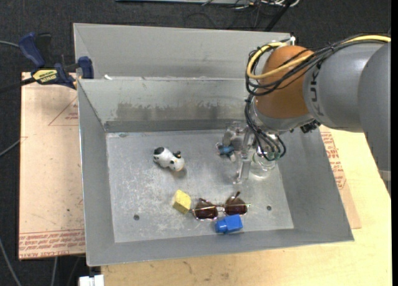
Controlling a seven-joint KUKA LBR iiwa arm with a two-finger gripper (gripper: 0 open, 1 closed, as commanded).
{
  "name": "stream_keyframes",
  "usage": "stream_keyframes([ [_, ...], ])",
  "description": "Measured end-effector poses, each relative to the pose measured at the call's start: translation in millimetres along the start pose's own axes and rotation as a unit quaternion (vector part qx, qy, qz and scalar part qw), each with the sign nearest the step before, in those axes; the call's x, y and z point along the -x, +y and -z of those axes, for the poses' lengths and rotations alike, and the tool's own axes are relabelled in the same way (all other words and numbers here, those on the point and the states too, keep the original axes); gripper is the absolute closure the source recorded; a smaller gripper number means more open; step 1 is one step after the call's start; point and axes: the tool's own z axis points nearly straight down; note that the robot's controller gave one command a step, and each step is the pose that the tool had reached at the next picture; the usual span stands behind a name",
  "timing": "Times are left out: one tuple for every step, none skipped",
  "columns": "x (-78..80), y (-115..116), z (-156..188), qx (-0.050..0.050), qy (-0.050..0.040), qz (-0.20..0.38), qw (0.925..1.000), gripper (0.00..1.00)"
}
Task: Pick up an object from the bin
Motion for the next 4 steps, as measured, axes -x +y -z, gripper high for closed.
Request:
stream_keyframes([
  [10.7, -11, 20, 0.0, -0.0029, -0.102, 0.9948, 0.0],
  [18.1, -6, -10, -0.001, -0.0036, -0.053, 0.9986, 0.0],
  [12.3, -15, -17, 0.0, -0.0031, -0.19, 0.9818, 1.0],
  [12.3, -15, -17, 0.0, -0.003, -0.189, 0.9819, 1.0],
])
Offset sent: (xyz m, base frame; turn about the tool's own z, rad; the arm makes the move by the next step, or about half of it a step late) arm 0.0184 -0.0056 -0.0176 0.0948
